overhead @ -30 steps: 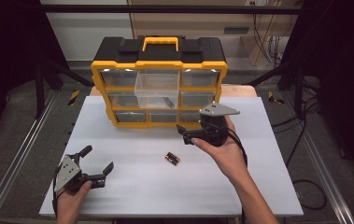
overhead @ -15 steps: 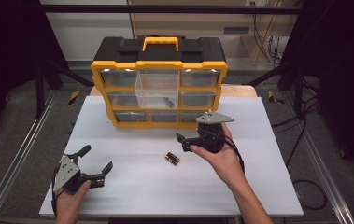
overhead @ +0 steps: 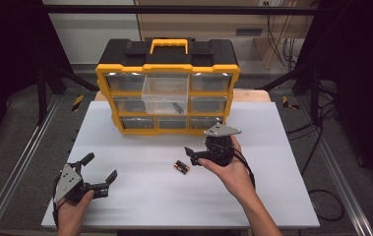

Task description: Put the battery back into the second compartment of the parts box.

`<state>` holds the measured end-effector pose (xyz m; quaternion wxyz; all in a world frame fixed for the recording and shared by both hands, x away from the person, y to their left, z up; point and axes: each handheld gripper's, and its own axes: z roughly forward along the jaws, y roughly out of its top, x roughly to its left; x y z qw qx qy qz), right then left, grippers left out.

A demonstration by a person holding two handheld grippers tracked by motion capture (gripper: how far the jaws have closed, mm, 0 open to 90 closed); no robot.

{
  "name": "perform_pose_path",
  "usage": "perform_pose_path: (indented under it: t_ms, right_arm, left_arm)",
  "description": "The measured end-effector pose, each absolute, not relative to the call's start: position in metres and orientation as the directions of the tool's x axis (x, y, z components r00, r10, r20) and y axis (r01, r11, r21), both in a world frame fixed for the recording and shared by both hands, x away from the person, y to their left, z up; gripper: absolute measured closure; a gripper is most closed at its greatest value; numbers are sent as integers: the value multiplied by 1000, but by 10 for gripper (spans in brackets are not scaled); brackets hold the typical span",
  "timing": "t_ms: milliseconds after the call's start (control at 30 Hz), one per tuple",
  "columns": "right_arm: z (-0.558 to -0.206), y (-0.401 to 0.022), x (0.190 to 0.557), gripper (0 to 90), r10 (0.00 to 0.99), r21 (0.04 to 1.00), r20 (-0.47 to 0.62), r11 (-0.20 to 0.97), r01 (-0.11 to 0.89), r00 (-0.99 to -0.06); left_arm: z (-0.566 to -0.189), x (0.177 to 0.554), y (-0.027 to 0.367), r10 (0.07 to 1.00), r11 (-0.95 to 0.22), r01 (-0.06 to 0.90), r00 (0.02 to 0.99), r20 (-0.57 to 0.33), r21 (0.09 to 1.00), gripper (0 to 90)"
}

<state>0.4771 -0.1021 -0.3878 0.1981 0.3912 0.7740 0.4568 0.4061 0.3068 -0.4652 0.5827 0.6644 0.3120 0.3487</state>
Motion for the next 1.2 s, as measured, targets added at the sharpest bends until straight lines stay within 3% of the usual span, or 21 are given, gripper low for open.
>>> perform_pose_path:
  t_ms: [1200]
  right_arm:
    - [-425,-104,481,96,794,804,54,325,498,-605]
  left_arm:
    - [-467,409,307,822,-128,14,561,98,992,6]
